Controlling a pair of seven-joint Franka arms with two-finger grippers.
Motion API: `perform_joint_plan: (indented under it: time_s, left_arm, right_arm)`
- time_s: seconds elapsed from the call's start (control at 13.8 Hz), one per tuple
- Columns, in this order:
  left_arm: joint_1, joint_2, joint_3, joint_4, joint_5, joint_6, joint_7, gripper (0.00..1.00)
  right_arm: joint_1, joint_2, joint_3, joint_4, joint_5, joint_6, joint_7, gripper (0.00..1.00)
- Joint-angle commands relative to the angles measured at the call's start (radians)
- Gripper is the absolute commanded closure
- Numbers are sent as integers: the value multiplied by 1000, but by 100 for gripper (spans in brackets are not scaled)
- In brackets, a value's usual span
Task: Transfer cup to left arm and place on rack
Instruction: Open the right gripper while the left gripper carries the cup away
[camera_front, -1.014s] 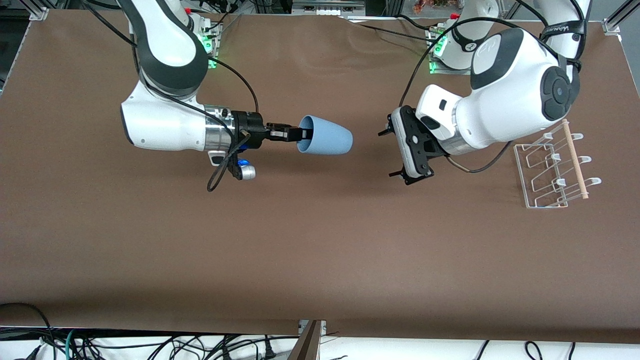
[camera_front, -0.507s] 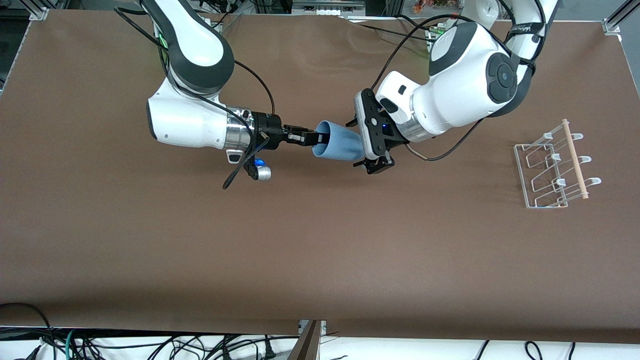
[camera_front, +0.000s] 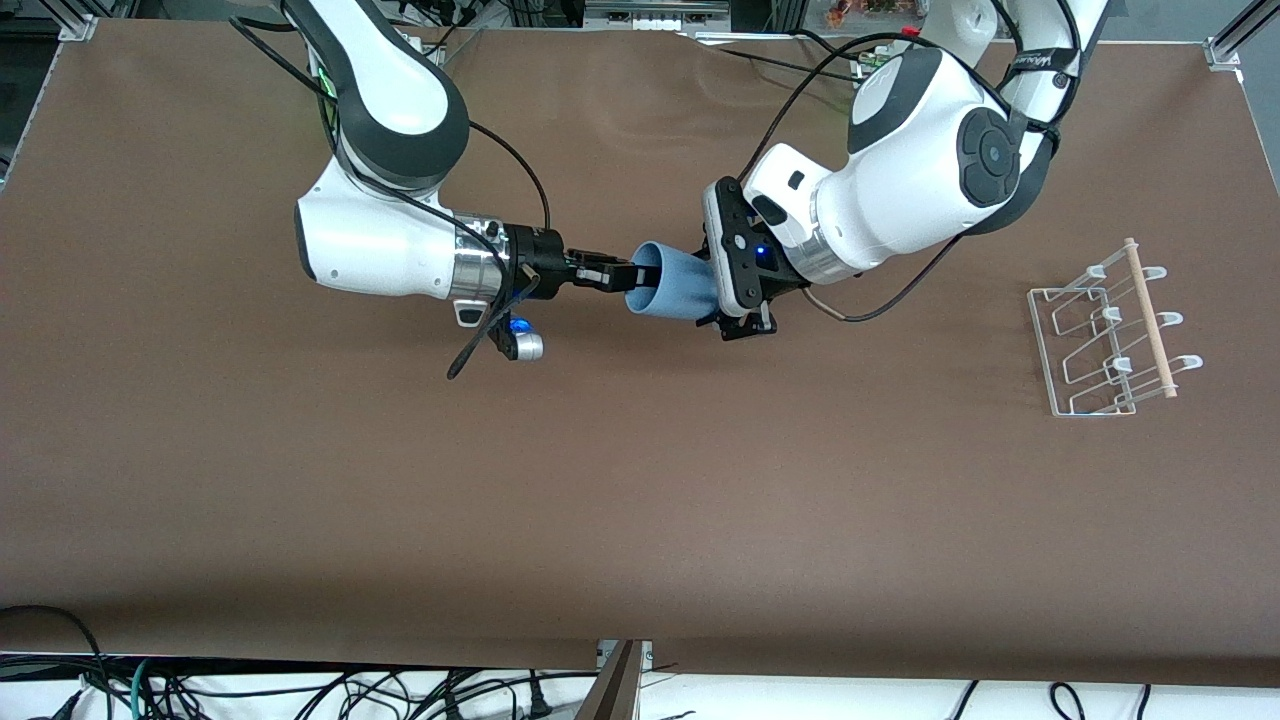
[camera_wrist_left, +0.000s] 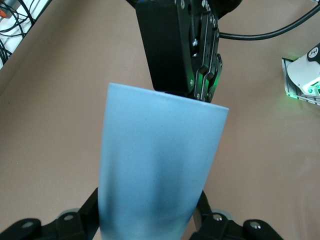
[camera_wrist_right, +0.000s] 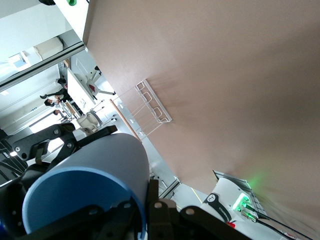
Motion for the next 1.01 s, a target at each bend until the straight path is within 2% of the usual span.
perform_joint_plan:
  time_s: [0.0, 0.07, 0.14, 0.22, 0.29, 0.36, 0.58, 0.72, 0.94]
  left_arm:
    - [-6, -14, 0, -15, -12, 9, 15, 91]
    - [-6, -14, 0, -15, -12, 9, 15, 91]
    - [-3, -14, 0, -15, -12, 6, 15, 91]
    - [0, -15, 0, -14, -12, 0, 15, 91]
    - [5, -21, 0, -15, -12, -7, 13, 91]
    - [11, -23, 3, -12, -12, -27, 10, 91]
    - [61, -24, 4, -3, -8, -108, 12, 91]
    - [113, -24, 14, -1, -1, -206, 10, 91]
    - [187, -27, 17, 0, 184, -329, 6, 91]
  right_arm:
    - [1, -5, 7, -1, 25, 21, 0, 100]
    - [1, -4, 7, -1, 27, 23, -4, 82]
    - [0, -5, 7, -1, 27, 23, -3, 51]
    - [0, -5, 7, -1, 27, 23, -1, 26]
    - [0, -4, 7, 1, 27, 21, -3, 9]
    - [-2, -5, 4, 2, 27, 16, -7, 3]
    - [-5, -33, -43, 7, 22, -11, -12, 1]
    - [-6, -43, -115, 21, 24, -84, -17, 1]
    - [-9, -56, -250, 42, 21, -187, -20, 1]
